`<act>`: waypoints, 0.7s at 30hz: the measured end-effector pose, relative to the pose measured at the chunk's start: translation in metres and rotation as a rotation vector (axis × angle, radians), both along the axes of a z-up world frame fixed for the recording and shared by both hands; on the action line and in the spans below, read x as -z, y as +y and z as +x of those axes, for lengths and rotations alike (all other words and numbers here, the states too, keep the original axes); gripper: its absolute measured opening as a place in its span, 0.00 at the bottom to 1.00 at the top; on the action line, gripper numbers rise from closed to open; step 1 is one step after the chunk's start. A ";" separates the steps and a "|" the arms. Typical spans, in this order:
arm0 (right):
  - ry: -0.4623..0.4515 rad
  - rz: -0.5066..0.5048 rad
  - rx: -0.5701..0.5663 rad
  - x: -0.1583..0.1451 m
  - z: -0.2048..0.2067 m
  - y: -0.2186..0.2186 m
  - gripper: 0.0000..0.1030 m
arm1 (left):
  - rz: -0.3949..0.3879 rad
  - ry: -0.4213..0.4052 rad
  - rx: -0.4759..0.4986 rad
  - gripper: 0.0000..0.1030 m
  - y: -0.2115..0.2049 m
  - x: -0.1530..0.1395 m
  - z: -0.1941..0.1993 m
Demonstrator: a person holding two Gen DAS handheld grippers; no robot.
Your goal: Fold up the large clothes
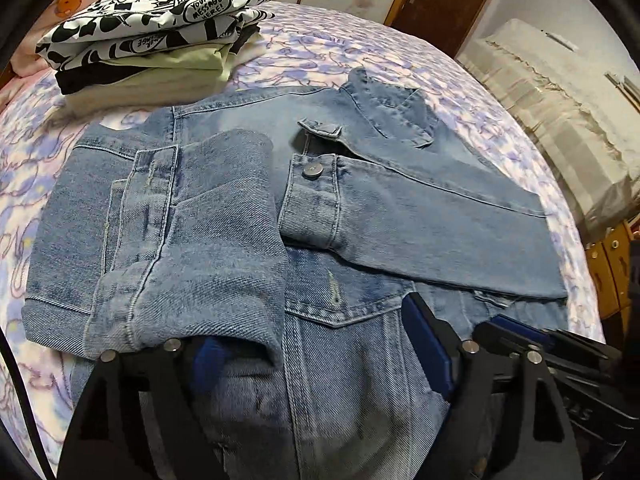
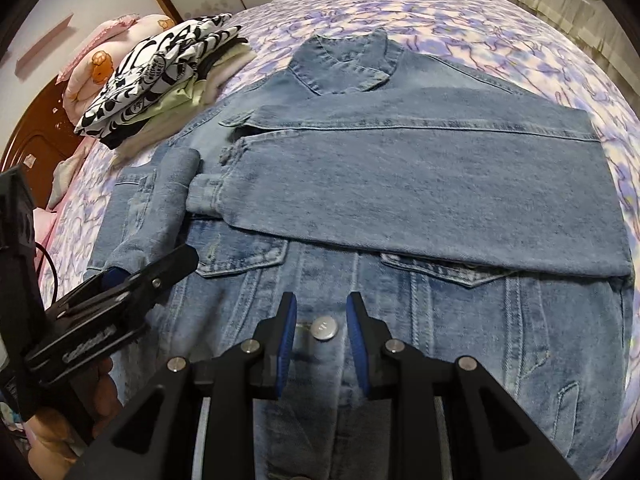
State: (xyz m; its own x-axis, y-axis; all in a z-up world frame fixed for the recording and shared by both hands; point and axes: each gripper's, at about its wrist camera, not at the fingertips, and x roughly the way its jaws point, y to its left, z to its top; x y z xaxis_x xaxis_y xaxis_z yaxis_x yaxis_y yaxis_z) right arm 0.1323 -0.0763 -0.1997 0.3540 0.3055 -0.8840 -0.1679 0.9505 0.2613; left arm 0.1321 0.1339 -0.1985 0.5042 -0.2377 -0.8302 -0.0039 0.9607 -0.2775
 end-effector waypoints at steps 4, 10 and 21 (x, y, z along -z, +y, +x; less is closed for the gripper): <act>-0.015 0.004 -0.025 -0.003 0.000 0.010 0.25 | -0.033 0.018 0.000 0.79 0.008 -0.009 -0.004; -0.034 0.019 -0.059 -0.009 -0.002 0.023 0.25 | -0.118 0.022 -0.004 0.79 0.019 -0.018 -0.014; -0.130 -0.006 -0.204 -0.027 -0.013 0.068 0.36 | -0.126 -0.018 -0.146 0.79 0.077 -0.030 -0.059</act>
